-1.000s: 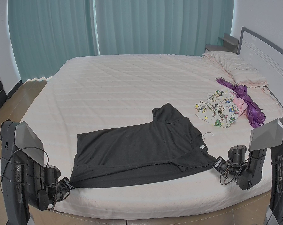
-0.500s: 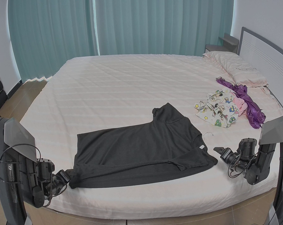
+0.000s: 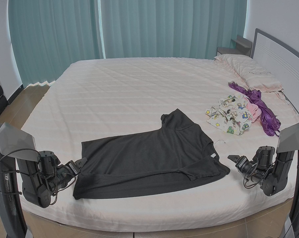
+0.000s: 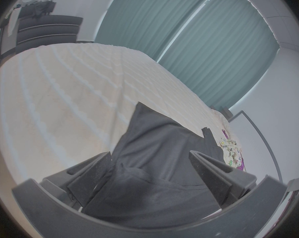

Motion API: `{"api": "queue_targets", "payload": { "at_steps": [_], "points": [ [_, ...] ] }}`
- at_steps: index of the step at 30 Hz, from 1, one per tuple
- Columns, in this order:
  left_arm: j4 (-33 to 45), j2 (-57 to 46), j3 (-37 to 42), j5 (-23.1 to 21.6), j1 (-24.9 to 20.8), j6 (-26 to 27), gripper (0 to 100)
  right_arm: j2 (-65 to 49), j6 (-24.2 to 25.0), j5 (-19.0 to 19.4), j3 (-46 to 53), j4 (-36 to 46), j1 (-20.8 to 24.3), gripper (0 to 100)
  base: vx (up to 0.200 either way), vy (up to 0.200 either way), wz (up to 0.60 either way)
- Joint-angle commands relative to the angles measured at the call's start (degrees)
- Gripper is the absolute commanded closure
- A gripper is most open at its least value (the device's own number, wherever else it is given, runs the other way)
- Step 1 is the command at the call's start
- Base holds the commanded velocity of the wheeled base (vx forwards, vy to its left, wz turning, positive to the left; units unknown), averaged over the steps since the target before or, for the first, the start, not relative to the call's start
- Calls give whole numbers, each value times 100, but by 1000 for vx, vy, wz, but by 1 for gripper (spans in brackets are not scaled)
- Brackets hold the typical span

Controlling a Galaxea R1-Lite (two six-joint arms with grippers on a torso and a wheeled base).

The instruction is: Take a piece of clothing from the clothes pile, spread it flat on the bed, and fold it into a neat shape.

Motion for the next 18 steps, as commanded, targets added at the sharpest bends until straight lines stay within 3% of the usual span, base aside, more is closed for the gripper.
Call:
{"api": "queue_targets", "payload": {
  "at_steps": [1, 6, 11, 18],
  "points": [
    [20, 529, -428, -291, -15, 76, 0, 266, -68, 9, 177, -375, 84, 0, 0, 0, 0],
    [20, 582, -314, -327, -112, 181, 0, 381, -147, 0, 168, -471, 119, 0, 0, 0, 0],
    [-6, 819, -341, -1, -244, 542, 0, 381, -147, -9, 168, -480, 145, 0, 0, 0, 0],
    [-6, 933, -428, 113, -314, 586, 0, 328, -147, -26, 142, -480, 145, 0, 0, 0, 0]
  ]
}}
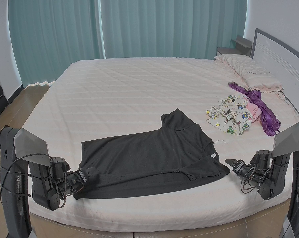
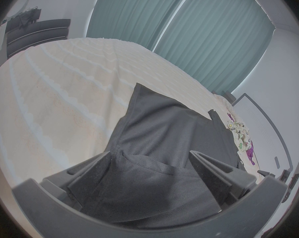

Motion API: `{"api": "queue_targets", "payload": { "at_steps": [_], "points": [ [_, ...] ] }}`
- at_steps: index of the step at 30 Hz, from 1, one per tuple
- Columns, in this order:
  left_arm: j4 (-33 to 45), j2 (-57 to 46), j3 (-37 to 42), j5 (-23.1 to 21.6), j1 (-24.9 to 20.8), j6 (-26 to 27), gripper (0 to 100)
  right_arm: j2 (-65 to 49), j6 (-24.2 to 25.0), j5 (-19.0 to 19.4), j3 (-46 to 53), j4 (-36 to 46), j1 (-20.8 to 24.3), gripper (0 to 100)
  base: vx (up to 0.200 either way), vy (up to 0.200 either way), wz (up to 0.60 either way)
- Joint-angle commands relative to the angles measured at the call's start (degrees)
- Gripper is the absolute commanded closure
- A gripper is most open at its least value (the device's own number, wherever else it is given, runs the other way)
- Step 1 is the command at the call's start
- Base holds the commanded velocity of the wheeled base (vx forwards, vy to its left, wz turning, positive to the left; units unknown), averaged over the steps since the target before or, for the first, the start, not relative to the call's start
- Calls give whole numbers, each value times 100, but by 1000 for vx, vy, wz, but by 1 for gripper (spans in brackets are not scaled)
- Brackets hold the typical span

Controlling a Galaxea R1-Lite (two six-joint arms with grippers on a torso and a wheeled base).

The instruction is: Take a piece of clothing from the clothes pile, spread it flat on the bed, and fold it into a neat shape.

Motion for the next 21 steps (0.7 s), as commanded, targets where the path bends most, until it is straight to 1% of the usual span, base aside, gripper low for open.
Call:
{"api": "queue_targets", "payload": {
  "at_steps": [1, 3, 6, 8, 9, 12, 14, 15, 17, 18, 19, 21],
  "points": [
    [-4, 145, -54, 31, -29, 15, 100, -12, 1, 2, -16, -1, 5, 0, 0, 0, 0],
    [-4, 162, -63, 40, -20, 24, 100, -65, -26, -16, -24, -10, 5, 0, 0, 0, 0],
    [-4, 224, -54, 84, -11, 42, 100, -320, -307, -7, -33, -1, -4, 0, 0, 0, 0],
    [-4, 250, -54, 163, -2, 68, 100, -408, -377, 2, -42, 8, -4, 0, 0, 0, 0],
    [-21, 294, -63, 330, 24, 86, 100, -522, -527, 90, -112, 87, 40, 0, 0, 0, 0],
    [-21, 285, -63, 383, 50, 77, 100, -531, -764, 274, -376, 201, 137, 0, 0, 0, 0],
    [-30, 277, -63, 401, 50, 33, 100, -513, -1195, 590, -851, 676, 163, 0, 0, 0, 0],
    [-39, 268, -63, 409, 50, 24, 100, -496, -1335, 740, -1035, 878, 172, 0, 0, 0, 0],
    [-171, 268, -37, 409, 50, -64, 100, -469, -1520, 1091, -1387, 1326, 242, 0, 0, 0, 0],
    [-171, 268, -37, 409, 50, -64, 100, -469, -1520, 1091, -1387, 1326, 242, 0, 0, 0, 0],
    [-232, 259, -11, 418, 50, -248, 100, -355, -1590, 1425, -1738, 1722, 304, 0, 0, 0, 0],
    [-232, 241, -19, 418, 50, -424, 100, -171, -1661, 1575, -2072, 1906, 374, 0, 0, 0, 0]
  ]
}}
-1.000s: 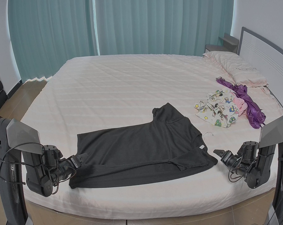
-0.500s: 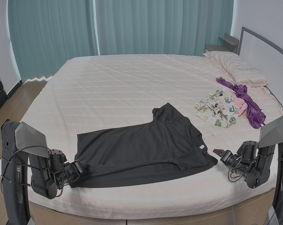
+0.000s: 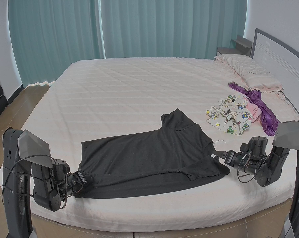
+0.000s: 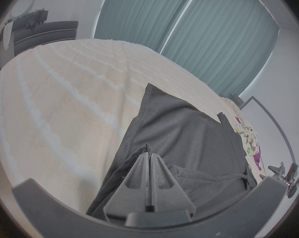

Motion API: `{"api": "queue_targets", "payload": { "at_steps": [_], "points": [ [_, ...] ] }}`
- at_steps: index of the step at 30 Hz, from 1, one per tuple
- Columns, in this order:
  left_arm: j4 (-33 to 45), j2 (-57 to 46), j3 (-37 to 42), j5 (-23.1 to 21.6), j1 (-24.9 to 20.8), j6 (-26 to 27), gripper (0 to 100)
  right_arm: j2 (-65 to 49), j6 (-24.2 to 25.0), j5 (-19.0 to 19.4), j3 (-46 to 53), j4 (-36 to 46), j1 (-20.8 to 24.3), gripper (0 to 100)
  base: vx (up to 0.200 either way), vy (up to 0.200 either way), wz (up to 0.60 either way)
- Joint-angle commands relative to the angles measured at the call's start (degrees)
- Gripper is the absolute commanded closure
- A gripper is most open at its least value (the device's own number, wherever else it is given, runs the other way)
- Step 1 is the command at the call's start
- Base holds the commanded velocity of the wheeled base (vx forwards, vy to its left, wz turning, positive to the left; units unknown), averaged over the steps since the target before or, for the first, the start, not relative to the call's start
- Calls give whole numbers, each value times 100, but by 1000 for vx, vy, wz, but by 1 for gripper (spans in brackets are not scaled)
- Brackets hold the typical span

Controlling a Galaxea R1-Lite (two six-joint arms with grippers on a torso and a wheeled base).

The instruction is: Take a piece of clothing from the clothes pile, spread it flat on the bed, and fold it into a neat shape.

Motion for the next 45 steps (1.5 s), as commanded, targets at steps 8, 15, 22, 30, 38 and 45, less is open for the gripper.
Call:
{"api": "queue_targets", "payload": {
  "at_steps": [8, 15, 22, 30, 38, 45],
  "points": [
    [-104, -158, 33, 146, 67, -682, 100, 951, -553, 487, -1239, 387, 176, 0, 0, 0, 0],
    [-104, -114, -2, 181, 111, -691, 100, 1057, -782, 627, -1353, 343, -26, 0, 0, 0, 0],
    [-104, -79, -55, 129, 120, -700, 100, 1092, -967, 997, -1353, 343, -96, 0, 0, 0, 0],
    [-104, -79, -55, 129, 120, -700, 100, 1329, -1213, 1137, -1555, 343, -96, 0, 0, 0, 0],
    [-104, -79, -55, 129, 120, -700, 100, 1435, -1195, 1278, -1714, 457, -140, 100, 0, 0, 0],
    [-104, -61, -72, 146, 137, -691, 100, 1444, -1151, 1287, -1722, 449, -149, 100, 0, 0, 0]
  ]
}}
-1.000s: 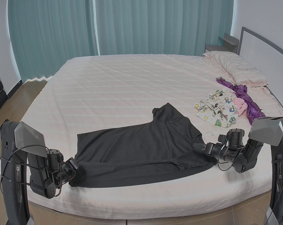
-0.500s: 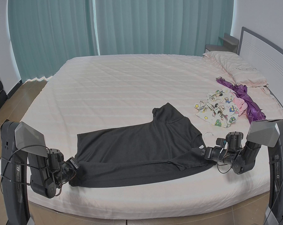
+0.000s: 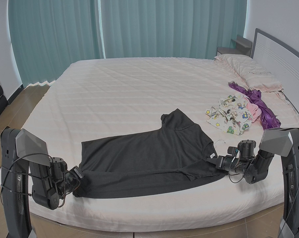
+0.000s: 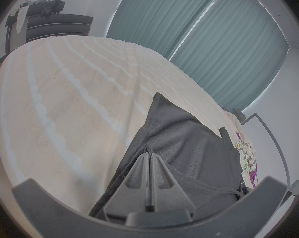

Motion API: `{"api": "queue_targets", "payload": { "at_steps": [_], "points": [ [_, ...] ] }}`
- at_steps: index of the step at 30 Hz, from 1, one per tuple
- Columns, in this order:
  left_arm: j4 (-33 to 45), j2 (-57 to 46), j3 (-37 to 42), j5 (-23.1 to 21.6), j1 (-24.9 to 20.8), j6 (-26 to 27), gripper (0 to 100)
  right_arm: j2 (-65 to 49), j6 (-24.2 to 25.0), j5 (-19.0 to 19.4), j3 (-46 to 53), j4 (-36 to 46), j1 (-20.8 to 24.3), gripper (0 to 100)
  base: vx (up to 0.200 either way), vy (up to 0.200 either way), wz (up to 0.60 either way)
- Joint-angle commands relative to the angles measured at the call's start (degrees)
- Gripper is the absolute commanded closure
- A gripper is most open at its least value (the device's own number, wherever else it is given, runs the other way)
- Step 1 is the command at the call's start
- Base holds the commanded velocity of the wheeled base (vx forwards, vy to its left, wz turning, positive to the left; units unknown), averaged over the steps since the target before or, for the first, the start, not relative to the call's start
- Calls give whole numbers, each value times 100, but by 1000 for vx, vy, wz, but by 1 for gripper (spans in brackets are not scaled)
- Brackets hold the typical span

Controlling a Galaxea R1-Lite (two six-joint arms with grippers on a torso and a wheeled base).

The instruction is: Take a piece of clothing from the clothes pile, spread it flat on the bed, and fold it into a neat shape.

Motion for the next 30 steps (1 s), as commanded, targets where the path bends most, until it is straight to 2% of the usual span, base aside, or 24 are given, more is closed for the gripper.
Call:
{"api": "queue_targets", "payload": {
  "at_steps": [1, 8, 15, 30],
  "points": [
    [-93, 16, -14, 11, 3, -1, 100, 19, 3, 0, -5, -15, -10, 100, 0, 0, 0],
    [-93, 16, -14, 55, 21, 17, 100, 19, 100, -61, 48, -384, -19, 100, 0, 0, 0],
    [-93, 69, -40, 55, 117, 17, 100, 106, 513, -219, 4, -867, -89, 100, 0, 0, 0],
    [-93, 271, -181, 196, 153, 52, 100, 238, 627, -501, -260, -893, -115, 100, 0, 0, 0]
  ]
}}
